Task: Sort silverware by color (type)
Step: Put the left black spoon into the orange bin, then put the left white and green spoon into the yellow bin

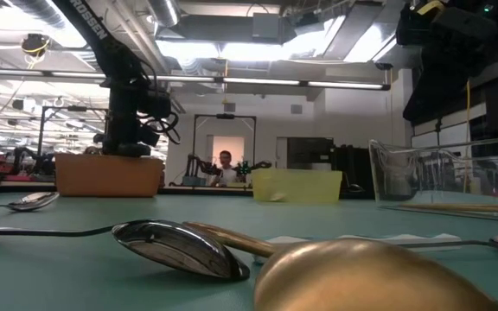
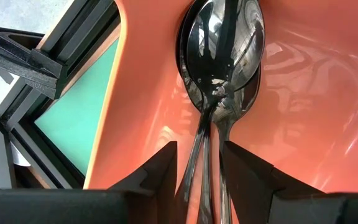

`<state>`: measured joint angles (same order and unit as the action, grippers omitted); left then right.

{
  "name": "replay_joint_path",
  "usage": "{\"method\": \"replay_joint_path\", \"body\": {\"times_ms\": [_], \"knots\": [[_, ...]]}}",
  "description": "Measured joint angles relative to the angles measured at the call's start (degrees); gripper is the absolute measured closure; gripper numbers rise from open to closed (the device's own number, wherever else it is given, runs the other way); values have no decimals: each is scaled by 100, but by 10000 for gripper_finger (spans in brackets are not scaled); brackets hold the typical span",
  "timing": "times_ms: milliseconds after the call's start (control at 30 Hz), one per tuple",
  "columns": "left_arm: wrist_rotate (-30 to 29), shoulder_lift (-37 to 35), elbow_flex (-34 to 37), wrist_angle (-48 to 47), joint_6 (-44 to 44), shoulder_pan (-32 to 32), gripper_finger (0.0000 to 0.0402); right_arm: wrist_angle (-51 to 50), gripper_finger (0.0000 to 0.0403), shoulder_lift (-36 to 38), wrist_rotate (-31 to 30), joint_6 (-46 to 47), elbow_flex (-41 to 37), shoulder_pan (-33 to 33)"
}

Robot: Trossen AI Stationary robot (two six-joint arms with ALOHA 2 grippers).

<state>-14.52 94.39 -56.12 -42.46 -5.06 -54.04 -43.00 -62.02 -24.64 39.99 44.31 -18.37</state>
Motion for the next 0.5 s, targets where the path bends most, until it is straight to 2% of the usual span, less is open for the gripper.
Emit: {"method": "replay_joint_path", "body": {"times_ms": [300, 500], "knots": [[-2, -39, 0, -3, -2, 0, 279, 0, 336, 0, 0, 0, 0, 0], [-32, -376, 0, -2, -2, 7, 279, 2, 336, 0, 0, -1, 0, 0]]}}
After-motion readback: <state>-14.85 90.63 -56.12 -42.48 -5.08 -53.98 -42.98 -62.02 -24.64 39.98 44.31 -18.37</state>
